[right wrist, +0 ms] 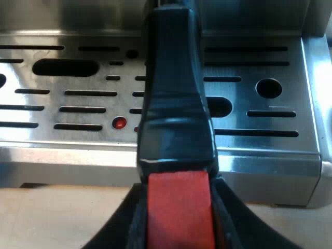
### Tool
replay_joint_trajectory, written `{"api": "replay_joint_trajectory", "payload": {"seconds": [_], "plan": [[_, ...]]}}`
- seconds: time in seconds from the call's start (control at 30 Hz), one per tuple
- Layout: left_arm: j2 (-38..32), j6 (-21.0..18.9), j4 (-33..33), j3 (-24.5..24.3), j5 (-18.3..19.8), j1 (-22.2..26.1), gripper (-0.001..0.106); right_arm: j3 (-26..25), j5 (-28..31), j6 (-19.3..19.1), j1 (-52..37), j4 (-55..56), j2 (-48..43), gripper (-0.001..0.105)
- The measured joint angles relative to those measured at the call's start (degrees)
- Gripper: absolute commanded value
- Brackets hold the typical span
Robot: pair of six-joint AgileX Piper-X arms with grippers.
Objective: Grind coffee beans and then tamp
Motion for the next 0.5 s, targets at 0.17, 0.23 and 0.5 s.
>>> {"api": "replay_joint_trajectory", "payload": {"seconds": [0.17, 0.23, 0.5], "plan": [[0.0, 0.0, 0.0, 0.0, 0.0, 0.0, 0.083, -0.3, 0.9, 2.0, 0.8, 0.9, 0.0, 0.0], [0.0, 0.0, 0.0, 0.0, 0.0, 0.0, 0.083, -0.3, 1.4, 2.0, 1.3, 1.2, -0.3, 0.0], [0.0, 0.0, 0.0, 0.0, 0.0, 0.0, 0.083, -0.5, 2.5, 2.1, 2.4, 2.7, -0.7, 0.0]]}}
